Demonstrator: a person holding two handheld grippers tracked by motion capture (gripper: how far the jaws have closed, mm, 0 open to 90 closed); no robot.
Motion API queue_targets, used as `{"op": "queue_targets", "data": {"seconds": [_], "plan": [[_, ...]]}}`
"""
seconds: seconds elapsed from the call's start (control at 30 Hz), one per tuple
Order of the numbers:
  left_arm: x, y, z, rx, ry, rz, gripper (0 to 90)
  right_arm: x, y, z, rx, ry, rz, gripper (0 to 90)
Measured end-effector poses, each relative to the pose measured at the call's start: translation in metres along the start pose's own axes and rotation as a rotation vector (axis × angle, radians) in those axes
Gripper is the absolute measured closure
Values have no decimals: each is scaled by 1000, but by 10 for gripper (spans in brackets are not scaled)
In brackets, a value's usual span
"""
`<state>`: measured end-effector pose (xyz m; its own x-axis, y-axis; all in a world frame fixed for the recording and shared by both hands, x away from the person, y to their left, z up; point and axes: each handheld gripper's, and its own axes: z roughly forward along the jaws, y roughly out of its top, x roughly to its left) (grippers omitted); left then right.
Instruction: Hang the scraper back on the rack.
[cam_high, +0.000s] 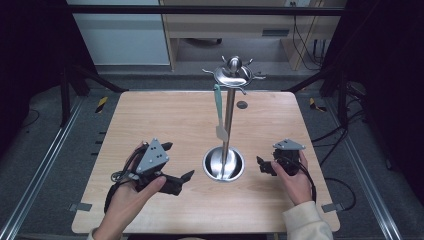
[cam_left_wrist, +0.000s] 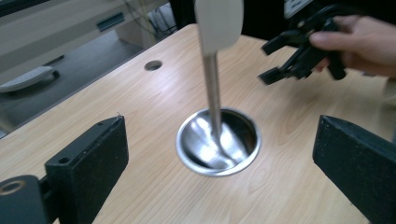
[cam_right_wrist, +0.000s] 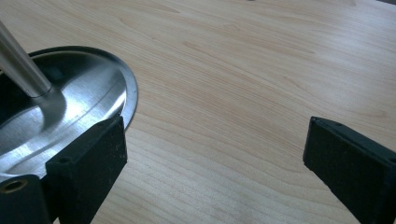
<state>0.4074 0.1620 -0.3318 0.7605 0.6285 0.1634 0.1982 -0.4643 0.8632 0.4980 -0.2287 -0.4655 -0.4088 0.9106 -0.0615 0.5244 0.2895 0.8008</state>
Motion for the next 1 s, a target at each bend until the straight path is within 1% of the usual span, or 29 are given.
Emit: {"op": "queue_targets", "data": {"seconds": [0.07, 0.1, 0.13, 0.2, 0.23, 0.3, 0.37, 0.5, 0.53, 0.67, 0.7, 0.77, 0.8, 0.83, 0.87, 0.93, 1.0], "plan": [[4, -6, 0, 26, 34, 4, 32, 0, 0, -1, -4, 1, 0, 65], [7, -9, -1, 32, 51, 4, 32, 1, 0, 0, -3, 1, 2, 65], [10, -12, -1, 29, 66, -5, 33, 0, 0, 0, 1, -2, -4, 65], [17, -18, -2, 10, 72, -43, 31, 1, 0, 0, 10, 1, 2, 65], [21, -21, -2, 6, 78, -59, 30, 0, 0, 1, 12, 0, -8, 65], [28, -26, -1, 11, 101, -76, 30, 0, -1, 1, 19, -9, -2, 66], [34, -31, -1, 23, 117, -83, 26, -1, -1, 1, 23, -11, 4, 66], [42, -42, 3, 52, 121, -96, 23, 0, -2, 1, 25, -8, 3, 66], [44, -45, 5, 56, 126, -104, 23, 0, -2, 2, 27, -8, -1, 66], [53, -58, 12, 94, 146, -113, 26, 0, -2, 1, 27, -5, 0, 67], [55, -62, 13, 101, 145, -120, 27, 0, -2, 1, 26, -5, 3, 67], [56, -68, 15, 136, 173, -105, 30, -1, -2, 1, 24, -10, 0, 67], [57, -70, 16, 147, 167, -108, 35, -1, -2, 1, 26, -9, 1, 67], [57, -73, 16, 145, 160, -120, 32, -1, -2, 2, 25, -10, -2, 67], [57, -75, 16, 149, 156, -122, 30, 0, -2, 2, 27, -12, 2, 68], [58, -79, 17, 154, 156, -127, 31, 0, -2, 2, 30, -12, 2, 68], [60, -84, 19, 155, 153, -141, 31, 0, -2, 2, 28, -13, -2, 68]]}}
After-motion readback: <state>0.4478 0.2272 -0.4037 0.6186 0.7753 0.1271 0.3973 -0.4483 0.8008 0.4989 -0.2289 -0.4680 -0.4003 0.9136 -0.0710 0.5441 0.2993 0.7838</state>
